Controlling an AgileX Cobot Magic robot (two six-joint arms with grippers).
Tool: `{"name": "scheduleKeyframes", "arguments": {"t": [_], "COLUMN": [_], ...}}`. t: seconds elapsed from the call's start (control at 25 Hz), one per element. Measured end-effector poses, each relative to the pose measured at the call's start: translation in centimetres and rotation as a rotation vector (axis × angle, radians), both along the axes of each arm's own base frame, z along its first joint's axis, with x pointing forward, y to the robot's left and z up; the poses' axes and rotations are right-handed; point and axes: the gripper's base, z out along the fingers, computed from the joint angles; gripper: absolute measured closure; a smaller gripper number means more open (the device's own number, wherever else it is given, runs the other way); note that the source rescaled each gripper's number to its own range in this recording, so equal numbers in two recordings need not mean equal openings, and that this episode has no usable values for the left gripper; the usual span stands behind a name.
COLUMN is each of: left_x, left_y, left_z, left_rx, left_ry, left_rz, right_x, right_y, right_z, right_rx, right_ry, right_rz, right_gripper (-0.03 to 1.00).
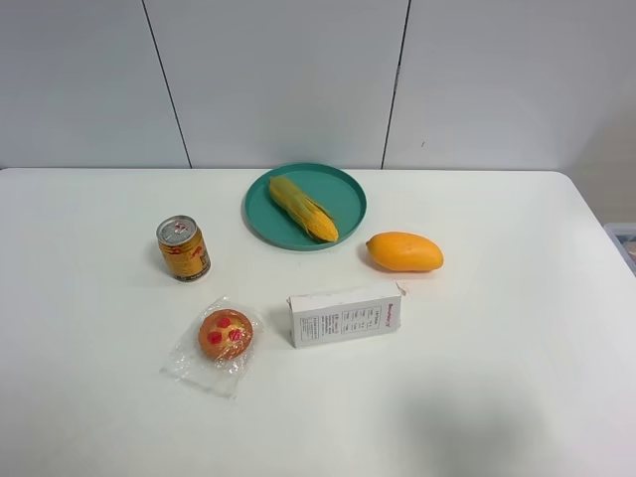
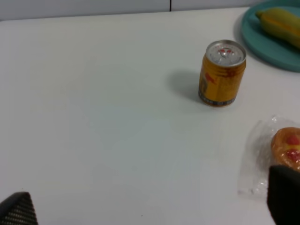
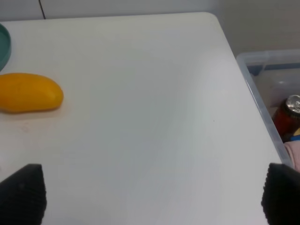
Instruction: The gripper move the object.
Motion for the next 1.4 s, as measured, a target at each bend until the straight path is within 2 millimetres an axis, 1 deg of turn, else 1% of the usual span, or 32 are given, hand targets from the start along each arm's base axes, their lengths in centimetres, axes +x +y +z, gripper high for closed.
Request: {"name": "scheduleKeyframes", "arguments": {"t": [0.28, 1.4], "left_x": [0.0, 0.0], "left_y": [0.0, 0.0], "left_z": [0.0, 0.0], "left_rx": [0.0, 0.0], "left_ry": [0.0, 0.0], "left_rz": [0.0, 0.0], "right_x": [0.16, 0.13], "right_y": [-0.14, -0.18], "right_z": [-0.65, -0.68], "right_rx": [-0.009, -0.013], "right_ry": [0.035, 0.04], "right_rz": [-0.005, -0.008], "right_gripper": [0.12, 0.12]}}
